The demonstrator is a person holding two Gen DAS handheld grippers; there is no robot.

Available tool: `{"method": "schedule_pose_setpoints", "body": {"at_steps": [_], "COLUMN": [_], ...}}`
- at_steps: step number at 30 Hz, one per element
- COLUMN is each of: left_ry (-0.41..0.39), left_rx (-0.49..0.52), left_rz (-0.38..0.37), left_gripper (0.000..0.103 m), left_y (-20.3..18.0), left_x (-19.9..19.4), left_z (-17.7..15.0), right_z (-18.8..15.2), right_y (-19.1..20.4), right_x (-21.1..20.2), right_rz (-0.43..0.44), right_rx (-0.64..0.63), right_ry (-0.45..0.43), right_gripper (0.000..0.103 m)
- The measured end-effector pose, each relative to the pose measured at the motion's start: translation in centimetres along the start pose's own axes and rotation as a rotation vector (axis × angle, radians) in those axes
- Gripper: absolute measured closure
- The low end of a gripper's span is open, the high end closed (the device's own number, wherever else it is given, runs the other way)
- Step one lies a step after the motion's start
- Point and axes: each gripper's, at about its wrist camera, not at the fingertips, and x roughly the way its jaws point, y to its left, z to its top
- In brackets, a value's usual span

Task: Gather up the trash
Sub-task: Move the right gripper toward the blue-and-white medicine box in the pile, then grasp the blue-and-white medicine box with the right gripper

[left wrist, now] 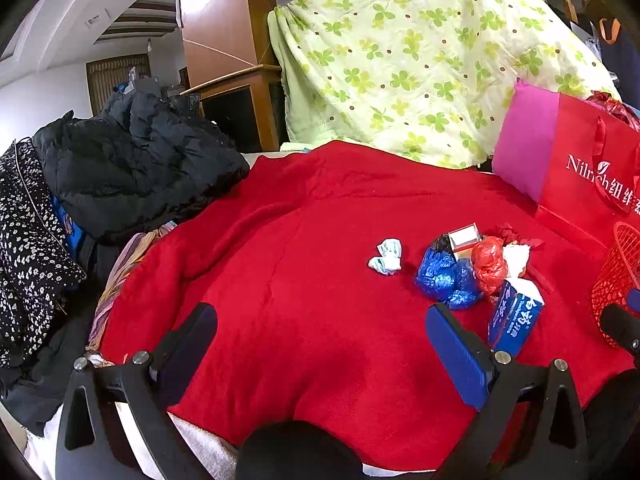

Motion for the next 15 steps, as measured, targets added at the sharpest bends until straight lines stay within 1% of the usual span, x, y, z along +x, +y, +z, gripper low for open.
{"method": "schedule_pose_setpoints", "body": {"at_steps": [3,8,10,11,12,15], "left_ry": [0.019,0.062,0.084,0.096,0.109,0.143], "left_rx": [-0.001,-0.003,-0.005,-0.006,-0.006,-0.010], "left_rz": [0.002,0.001,-0.005,-0.007,-0.008,-0.013], "left_gripper": [0.000,0.000,0.000,0.000,0.000,0.000], "left_y": [-0.1,-0.4,-0.4,-0.5,-0.6,-0.5], "left_x": [0.9,2.7,3.5,3.9,4.4,5.6], "left_z": [-0.5,-1.9,-2.4,-2.7,-2.9,-3.4], "right_z": [-0.1,-0.7,-0.9,-1.1,-1.2,-1.5], "right_y": [-0.3,-1.3,-1.7,-1.9,-2.1,-2.3], "right_x": [1.1,3.5,4.8,5.6,6.5,8.9], "right_rz": [-0.009,-0.021,-0.026,-0.023,-0.021,-0.031], "right_rx": [0.005,0.037,0.040,0.042,0.043,0.031], "right_ry": [0.002,0.042,0.068,0.081,0.096,0.120], "right_gripper": [0.001,0.010,0.020,0.022,0.024,0.024]}}
